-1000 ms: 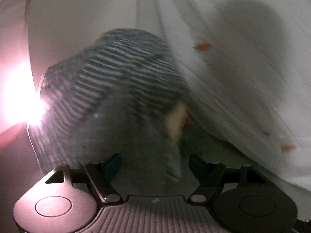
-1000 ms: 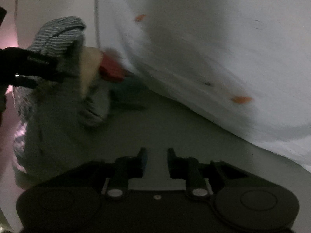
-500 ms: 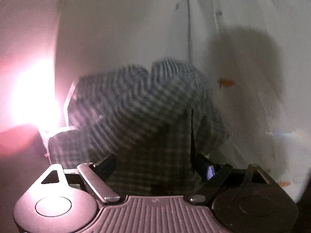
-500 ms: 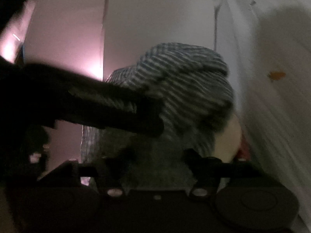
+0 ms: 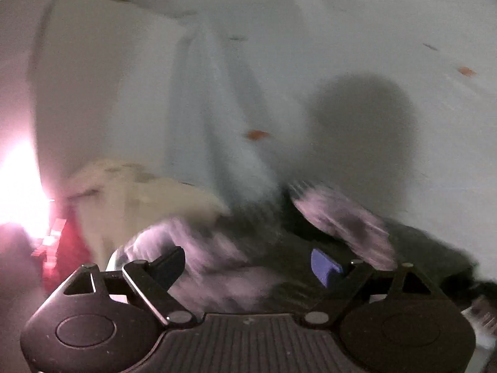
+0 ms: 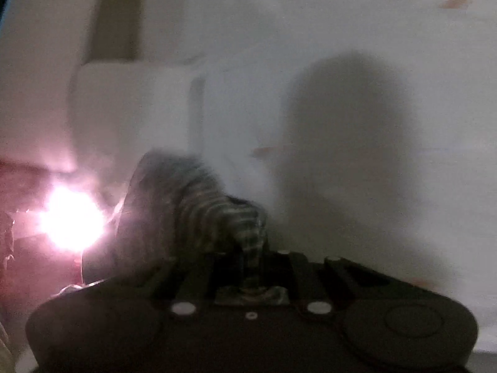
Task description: Fold clothes
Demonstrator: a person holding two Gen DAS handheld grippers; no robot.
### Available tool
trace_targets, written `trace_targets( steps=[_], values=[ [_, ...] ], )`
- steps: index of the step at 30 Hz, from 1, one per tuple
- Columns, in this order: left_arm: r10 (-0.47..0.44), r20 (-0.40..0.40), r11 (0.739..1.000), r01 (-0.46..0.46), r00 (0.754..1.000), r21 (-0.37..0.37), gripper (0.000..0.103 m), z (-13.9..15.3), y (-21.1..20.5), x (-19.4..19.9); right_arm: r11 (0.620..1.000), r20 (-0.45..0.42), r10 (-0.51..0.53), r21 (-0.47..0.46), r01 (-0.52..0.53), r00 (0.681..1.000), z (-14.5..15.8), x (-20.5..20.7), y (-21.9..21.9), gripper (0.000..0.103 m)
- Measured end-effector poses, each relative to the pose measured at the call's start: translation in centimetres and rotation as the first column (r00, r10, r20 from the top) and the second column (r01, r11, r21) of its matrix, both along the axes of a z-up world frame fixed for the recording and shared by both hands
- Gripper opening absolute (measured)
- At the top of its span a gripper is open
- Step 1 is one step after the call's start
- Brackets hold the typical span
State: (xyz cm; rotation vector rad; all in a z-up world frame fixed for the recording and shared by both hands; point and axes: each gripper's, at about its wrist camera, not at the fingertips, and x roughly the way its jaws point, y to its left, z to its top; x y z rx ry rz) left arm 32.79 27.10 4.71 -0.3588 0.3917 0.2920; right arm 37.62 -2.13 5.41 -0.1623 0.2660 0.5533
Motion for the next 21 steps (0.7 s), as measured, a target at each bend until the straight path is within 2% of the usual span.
trace_targets(
  steps=[2,4,5,6,7,9,10,12,15,17,19,21],
  values=[
    [-0.084,-0.012,0.996,0.084,0.996,0.007,0.089,0.3,-5.1,0.6,0.985,0.036,-0.164,-0.045,0.166,0.986,1.3,-1.4,-7.9,0.01],
    [-0.171,-0.032,0.985,0.171,0.985,-0.024,0.089,-0.2,-9.1,1.2,0.929,0.061,-0.354,-0.093,0.359,0.933,1.5,-2.1,-15.5,0.016],
    [-0.226,-0.048,0.973,0.224,0.973,-0.049,0.089,-0.7,-11.5,1.3,0.88,0.063,-0.456,-0.118,0.46,0.888,1.1,-2.2,-18.6,0.021],
    [-0.268,-0.064,0.962,0.264,0.961,-0.064,0.089,-1.1,-13.9,1.6,0.83,0.059,-0.533,-0.156,0.535,0.844,0.1,-2.6,-21.4,0.03],
    [-0.31,-0.079,0.949,0.304,0.948,-0.08,0.089,-1.4,-16.2,2.0,0.775,0.057,-0.603,-0.196,0.601,0.795,-0.9,-3.1,-24.2,0.034],
    [-0.389,-0.122,0.921,0.383,0.913,-0.069,0.089,-2.1,-21.5,2.5,0.643,0.063,-0.73,-0.274,0.715,0.681,-2.9,-3.9,-29.7,0.041],
    [-0.424,-0.152,0.906,0.422,0.893,-0.046,0.089,-2.5,-24.2,2.7,0.62,0.016,-0.76,-0.279,0.733,0.649,-4.2,-5.1,-32.1,0.051],
    [-0.48,-0.212,0.872,0.49,0.851,-0.006,0.089,-3.8,-29.0,3.1,0.587,-0.094,-0.804,-0.282,0.759,0.587,-6.8,-7.7,-36.7,0.056],
    [-0.54,-0.302,0.816,0.577,0.786,0.043,0.089,-6.4,-34.8,3.4,0.586,-0.295,-0.807,-0.297,0.754,0.511,-11.3,-11.5,-41.2,0.056],
    [-0.571,-0.363,0.771,0.633,0.736,0.07,0.089,-8.1,-38.7,3.6,0.592,-0.379,-0.797,-0.343,0.729,0.47,-14.4,-13.6,-43.4,0.056],
    [-0.595,-0.424,0.721,0.686,0.683,0.093,0.089,-9.8,-42.6,3.9,0.603,-0.418,-0.789,-0.384,0.699,0.45,-16.7,-14.1,-43.3,0.057],
    [-0.603,-0.467,0.688,0.718,0.647,0.107,0.089,-11.8,-44.7,3.5,0.615,-0.43,-0.782,-0.411,0.673,0.452,-17.5,-14.4,-42.3,0.06]
  ],
)
